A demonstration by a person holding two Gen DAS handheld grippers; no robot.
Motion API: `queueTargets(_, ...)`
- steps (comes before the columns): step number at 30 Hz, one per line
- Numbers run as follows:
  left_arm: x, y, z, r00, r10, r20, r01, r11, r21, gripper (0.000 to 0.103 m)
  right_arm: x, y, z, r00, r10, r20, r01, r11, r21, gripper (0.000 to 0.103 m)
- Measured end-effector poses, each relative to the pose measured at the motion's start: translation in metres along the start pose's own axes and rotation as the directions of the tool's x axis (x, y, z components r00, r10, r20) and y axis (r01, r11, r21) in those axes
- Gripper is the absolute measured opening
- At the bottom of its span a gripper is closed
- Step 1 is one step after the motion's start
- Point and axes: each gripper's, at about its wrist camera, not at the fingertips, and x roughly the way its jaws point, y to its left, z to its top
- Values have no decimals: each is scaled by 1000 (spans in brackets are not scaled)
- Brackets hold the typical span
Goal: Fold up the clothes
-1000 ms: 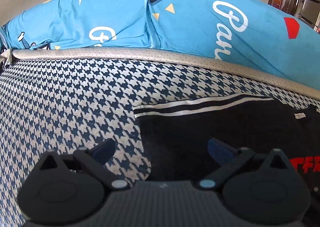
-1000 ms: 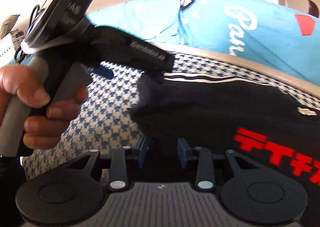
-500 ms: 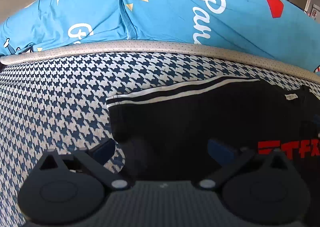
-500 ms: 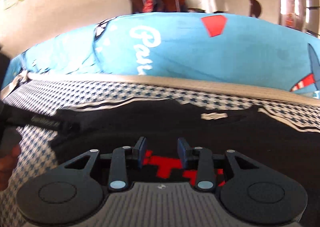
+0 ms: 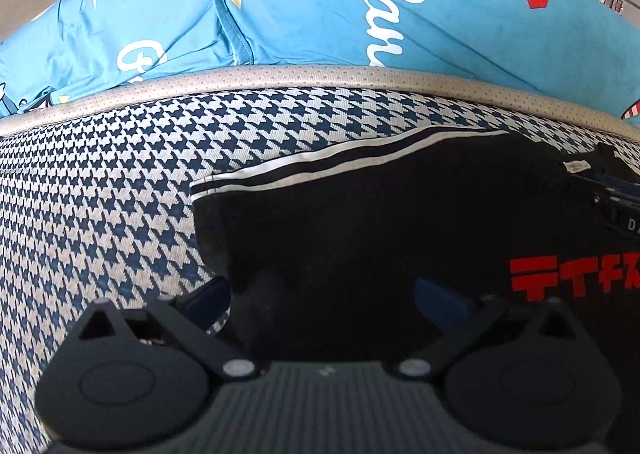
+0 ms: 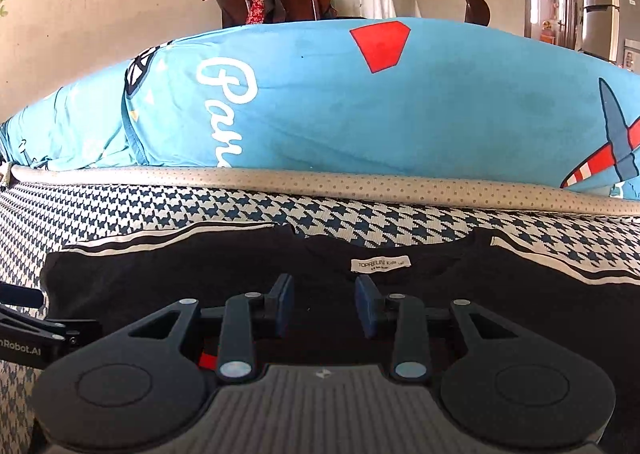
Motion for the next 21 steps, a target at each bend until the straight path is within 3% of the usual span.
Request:
queueTargets(15, 10, -5, -2, 1000, -6, -30, 6, 1000, 15, 103, 34, 3, 0, 1000, -12, -24, 9, 996, -93, 35)
queueTargets(17, 12, -5, -2, 999, -6, -34, 6, 1000, 17, 103, 35, 4, 0, 1000, -3, -21, 1, 995, -100, 29)
queueTargets(21, 14, -6, -2, 999, -3, -37, 4, 1000, 19, 103, 35, 8, 1, 1000, 3, -8, -3, 994, -107, 7)
